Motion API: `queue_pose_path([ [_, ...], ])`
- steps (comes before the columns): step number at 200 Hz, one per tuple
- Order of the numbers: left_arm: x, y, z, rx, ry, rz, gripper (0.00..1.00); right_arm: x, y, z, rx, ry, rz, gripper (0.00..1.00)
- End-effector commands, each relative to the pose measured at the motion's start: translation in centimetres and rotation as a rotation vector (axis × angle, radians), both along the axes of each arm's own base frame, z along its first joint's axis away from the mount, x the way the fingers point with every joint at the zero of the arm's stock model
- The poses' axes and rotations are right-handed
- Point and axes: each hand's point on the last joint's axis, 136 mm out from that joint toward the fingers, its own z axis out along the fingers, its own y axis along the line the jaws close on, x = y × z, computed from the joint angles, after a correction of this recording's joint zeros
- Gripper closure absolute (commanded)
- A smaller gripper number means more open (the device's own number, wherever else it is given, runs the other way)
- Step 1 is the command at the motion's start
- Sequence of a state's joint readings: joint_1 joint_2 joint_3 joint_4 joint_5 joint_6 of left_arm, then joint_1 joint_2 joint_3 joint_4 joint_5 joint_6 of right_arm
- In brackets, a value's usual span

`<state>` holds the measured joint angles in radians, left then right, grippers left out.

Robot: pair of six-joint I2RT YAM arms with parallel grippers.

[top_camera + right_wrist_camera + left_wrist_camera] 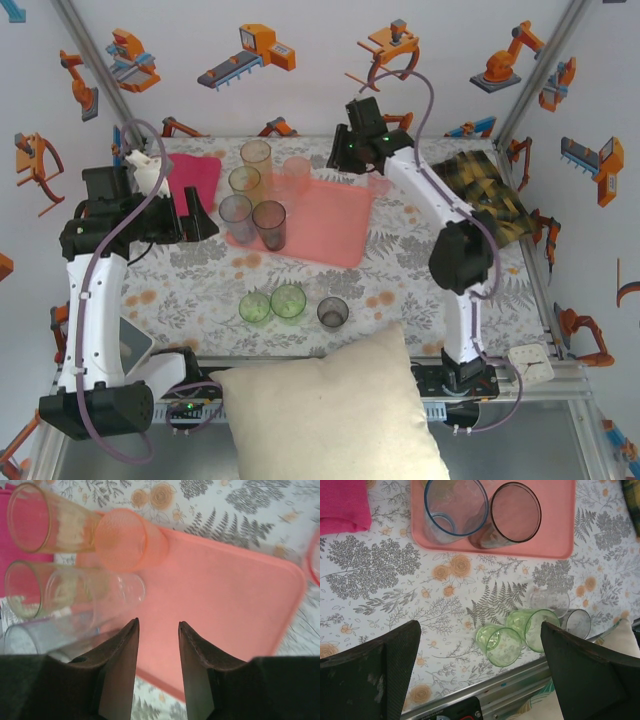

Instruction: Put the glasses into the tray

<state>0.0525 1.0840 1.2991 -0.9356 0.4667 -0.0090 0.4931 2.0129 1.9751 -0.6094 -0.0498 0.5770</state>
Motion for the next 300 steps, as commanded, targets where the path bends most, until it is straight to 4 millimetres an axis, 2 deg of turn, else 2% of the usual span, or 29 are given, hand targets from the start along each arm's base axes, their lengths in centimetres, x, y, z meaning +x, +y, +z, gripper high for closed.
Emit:
queue_pose_path([
  [1,-0.8,-1.5,-0.8,0.011,0.005,-0.116,0.03,-4.8,-2.4,2.7,-0.088,-0.046,0.008,0.63],
  [27,-2.7,-4.6,-2.2,0.073,0.035,-0.337,0.03,-11.4,-4.0,1.4,-0.187,-0.012,0.038,0.64],
  [47,-4.1,-7.0,-3.3,0.123,0.064,-0.465,0.02,-15.7,-4.8,-0.6,-0.203,0.024,0.043,0.66],
  [69,-5.2,-8.6,-4.2,0.149,0.087,-0.538,0.02,-19.6,-4.3,-2.4,-0.165,0.046,0.059,0.69],
  [90,-5.4,-8.8,-4.9,0.16,0.101,-0.526,0.02,-22.5,-3.1,-3.7,-0.168,0.075,0.101,0.7],
  [125,-3.9,-6.6,-5.0,0.241,0.064,-0.38,0.03,-26.1,0.0,-4.2,-0.21,0.072,0.205,0.67],
  [163,-3.0,-3.8,-2.6,0.348,-0.015,-0.269,0.03,-28.0,3.5,-4.4,-0.2,0.071,0.275,0.64],
  [189,-2.4,-2.6,-1.1,0.293,-0.02,-0.177,0.03,-29.2,6.1,-5.0,-0.217,0.07,0.334,0.61],
  [215,-1.8,-1.5,-1.1,0.191,-0.006,-0.091,0.03,-30.0,7.9,-6.1,-0.255,0.084,0.374,0.6],
  [238,-1.8,-0.5,-1.4,0.181,0.009,-0.05,0.03,-30.5,9.4,-7.1,-0.254,0.103,0.406,0.6],
  [260,-2.0,-0.4,-1.4,0.177,0.01,-0.046,0.03,-30.4,8.8,-7.6,-0.315,0.111,0.382,0.6],
  [300,-2.0,-0.7,-1.1,0.153,0.006,-0.053,0.03,-28.6,6.3,-5.3,-0.334,0.064,0.294,0.6],
])
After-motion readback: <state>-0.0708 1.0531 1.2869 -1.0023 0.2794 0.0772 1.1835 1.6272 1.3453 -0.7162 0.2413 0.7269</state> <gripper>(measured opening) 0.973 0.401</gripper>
